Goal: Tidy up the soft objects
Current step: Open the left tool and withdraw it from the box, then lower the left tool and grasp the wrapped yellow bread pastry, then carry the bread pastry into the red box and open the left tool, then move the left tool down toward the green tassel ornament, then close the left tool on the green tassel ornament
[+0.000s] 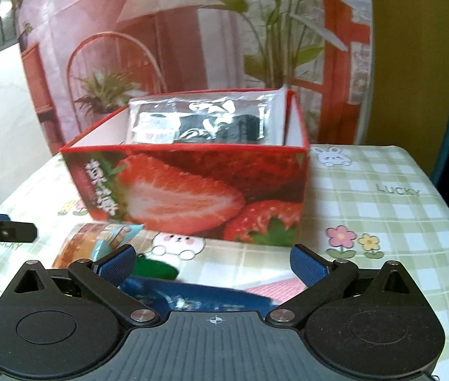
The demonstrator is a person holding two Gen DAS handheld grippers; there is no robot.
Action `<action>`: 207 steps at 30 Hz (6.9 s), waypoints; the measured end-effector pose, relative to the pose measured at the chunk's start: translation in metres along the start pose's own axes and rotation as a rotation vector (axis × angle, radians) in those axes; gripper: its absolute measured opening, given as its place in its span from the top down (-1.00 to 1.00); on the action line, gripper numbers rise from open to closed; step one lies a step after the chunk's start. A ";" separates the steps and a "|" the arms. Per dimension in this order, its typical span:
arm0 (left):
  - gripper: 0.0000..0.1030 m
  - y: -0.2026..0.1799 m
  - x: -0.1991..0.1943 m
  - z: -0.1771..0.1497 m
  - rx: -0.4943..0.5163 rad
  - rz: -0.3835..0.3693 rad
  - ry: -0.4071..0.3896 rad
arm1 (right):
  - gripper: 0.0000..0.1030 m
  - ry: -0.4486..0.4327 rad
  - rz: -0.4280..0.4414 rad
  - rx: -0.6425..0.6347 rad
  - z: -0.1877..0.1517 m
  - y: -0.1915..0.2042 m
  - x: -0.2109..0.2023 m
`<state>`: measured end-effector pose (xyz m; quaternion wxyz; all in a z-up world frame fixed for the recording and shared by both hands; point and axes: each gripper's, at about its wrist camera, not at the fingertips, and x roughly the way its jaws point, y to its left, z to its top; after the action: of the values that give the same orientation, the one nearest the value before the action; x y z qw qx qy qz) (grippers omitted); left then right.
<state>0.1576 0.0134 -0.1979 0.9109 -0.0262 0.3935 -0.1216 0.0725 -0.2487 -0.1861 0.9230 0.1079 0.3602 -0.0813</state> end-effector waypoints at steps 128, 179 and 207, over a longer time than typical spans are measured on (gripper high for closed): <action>-0.90 -0.082 0.066 0.124 0.117 -0.188 -0.087 | -0.79 -0.068 0.043 -0.064 0.110 -0.031 0.047; -0.89 -0.015 0.028 0.027 0.011 -0.021 -0.003 | -0.99 0.096 -0.036 -0.030 0.022 0.018 0.061; -0.20 -0.035 0.053 0.005 -0.009 -0.264 0.116 | -0.30 0.216 0.097 -0.027 -0.001 0.004 0.047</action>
<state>0.1892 -0.0332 -0.2275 0.8625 -0.0749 0.4393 -0.2399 0.1066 -0.2477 -0.2183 0.8831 0.1212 0.4529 -0.0195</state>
